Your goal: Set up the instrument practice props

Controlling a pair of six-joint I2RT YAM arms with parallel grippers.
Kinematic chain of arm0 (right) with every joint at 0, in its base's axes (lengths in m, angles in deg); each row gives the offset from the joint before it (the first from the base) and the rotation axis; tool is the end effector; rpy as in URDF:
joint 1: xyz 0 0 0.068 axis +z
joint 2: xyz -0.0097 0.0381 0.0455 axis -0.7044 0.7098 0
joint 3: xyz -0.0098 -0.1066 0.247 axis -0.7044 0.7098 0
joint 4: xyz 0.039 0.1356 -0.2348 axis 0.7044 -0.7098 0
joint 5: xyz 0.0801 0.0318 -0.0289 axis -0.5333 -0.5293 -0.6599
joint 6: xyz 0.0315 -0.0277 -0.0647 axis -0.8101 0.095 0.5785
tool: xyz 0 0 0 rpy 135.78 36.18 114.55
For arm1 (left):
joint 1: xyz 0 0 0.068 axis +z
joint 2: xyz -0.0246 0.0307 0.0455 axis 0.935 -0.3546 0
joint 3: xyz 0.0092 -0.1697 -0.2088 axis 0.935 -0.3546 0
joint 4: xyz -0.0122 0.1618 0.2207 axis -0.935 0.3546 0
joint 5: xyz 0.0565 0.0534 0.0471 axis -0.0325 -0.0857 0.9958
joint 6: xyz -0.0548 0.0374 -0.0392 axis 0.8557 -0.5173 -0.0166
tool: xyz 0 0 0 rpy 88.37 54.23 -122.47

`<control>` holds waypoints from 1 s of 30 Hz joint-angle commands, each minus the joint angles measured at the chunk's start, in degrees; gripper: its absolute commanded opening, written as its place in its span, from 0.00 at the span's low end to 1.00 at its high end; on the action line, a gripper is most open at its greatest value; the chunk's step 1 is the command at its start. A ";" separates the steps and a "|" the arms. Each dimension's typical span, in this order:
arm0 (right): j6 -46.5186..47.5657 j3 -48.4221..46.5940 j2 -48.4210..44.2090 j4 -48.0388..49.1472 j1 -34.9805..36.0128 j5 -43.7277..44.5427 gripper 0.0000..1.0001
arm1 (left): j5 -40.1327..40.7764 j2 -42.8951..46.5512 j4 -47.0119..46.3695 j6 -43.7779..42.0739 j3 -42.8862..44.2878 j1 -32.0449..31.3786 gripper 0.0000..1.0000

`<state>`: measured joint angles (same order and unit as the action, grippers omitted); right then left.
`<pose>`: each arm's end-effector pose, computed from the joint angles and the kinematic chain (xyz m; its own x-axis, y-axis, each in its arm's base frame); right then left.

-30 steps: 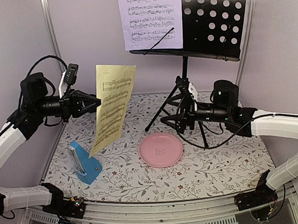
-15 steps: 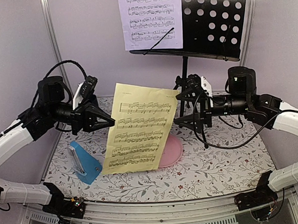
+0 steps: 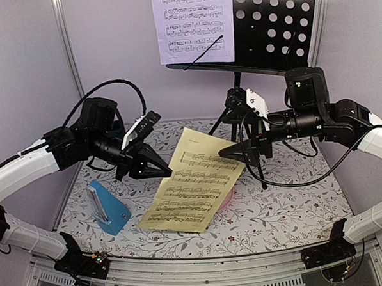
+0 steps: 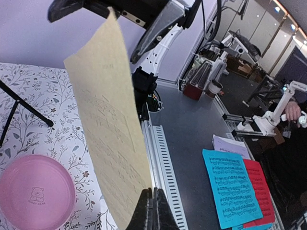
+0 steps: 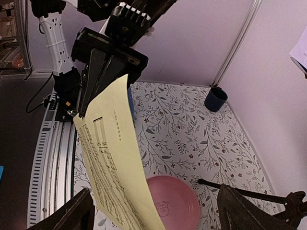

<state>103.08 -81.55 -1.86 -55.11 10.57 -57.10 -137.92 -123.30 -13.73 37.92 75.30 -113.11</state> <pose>0.1574 0.2624 0.4054 0.1939 -0.3869 -0.9015 -0.9455 0.1714 -0.2769 0.1689 -0.2398 0.3439 -0.3018 0.3285 -0.8950 0.9175 -0.1551 -0.3663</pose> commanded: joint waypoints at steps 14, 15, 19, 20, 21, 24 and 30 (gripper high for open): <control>0.44 -4.65 6.39 -5.80 6.53 3.27 0.00 | 22.12 -3.03 2.17 -7.14 4.30 -6.09 0.00; 0.34 -4.48 5.17 -5.16 6.58 4.67 0.00 | 25.24 -1.65 -0.24 -6.29 3.27 -5.97 0.01; 0.67 -0.17 -1.64 2.11 6.49 10.31 0.00 | 34.80 5.51 -12.41 -3.52 -4.08 -4.73 0.63; 0.72 1.15 -3.72 4.13 6.49 10.90 0.00 | 36.42 7.53 -15.08 -2.50 -6.15 -3.97 0.75; 0.86 2.20 -5.46 6.32 6.47 11.47 0.00 | 37.47 9.33 -18.28 -1.43 -8.19 -3.02 0.83; 0.98 4.78 -10.16 11.98 6.39 13.79 0.00 | 37.08 14.94 -28.53 2.48 -15.28 0.98 0.94; 0.67 7.96 -16.84 20.60 6.19 15.05 0.00 | 34.72 20.55 -52.29 9.38 -29.94 4.03 1.00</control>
<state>104.09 -76.02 -16.22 -43.07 17.02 -44.34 -103.08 -103.72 -46.58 41.05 52.05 -110.12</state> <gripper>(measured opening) 0.009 0.992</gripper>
